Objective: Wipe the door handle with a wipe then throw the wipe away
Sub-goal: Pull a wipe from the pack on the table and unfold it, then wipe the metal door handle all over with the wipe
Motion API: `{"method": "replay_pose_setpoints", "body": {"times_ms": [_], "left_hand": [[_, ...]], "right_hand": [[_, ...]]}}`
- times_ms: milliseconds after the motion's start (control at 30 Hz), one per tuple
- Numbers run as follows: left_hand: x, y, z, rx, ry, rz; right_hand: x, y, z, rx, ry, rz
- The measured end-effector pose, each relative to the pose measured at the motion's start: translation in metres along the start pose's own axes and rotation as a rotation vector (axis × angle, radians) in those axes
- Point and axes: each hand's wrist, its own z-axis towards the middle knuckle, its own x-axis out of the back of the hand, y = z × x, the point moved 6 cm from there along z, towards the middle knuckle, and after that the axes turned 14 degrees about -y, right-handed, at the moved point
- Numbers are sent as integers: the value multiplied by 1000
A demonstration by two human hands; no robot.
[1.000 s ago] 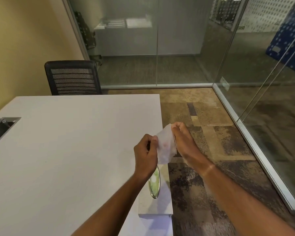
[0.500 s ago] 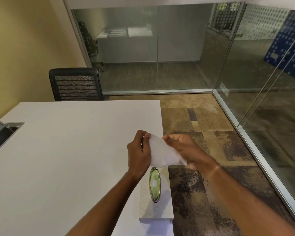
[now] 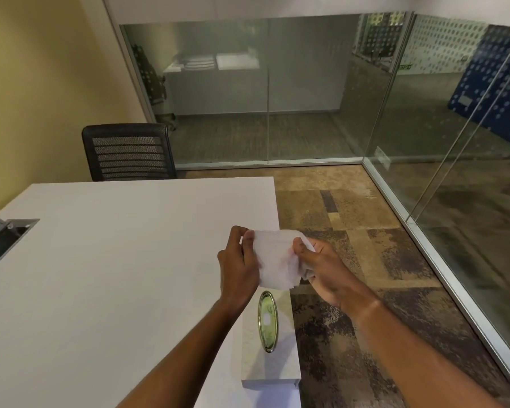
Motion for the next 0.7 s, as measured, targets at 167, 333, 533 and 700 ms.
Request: {"method": "replay_pose_setpoints", "body": {"times_ms": [167, 333, 533, 700], "left_hand": [[4, -2, 1, -12, -10, 59], [-5, 3, -3, -22, -65, 89], [-20, 16, -10, -47, -155, 64], [-46, 38, -16, -148, -242, 199]], "right_hand": [[9, 1, -4, -11, 135, -293], [12, -2, -17, -2, 108, -338], [19, 7, -40, -151, 154, -119], [30, 11, -72, -191, 228, 22]]}}
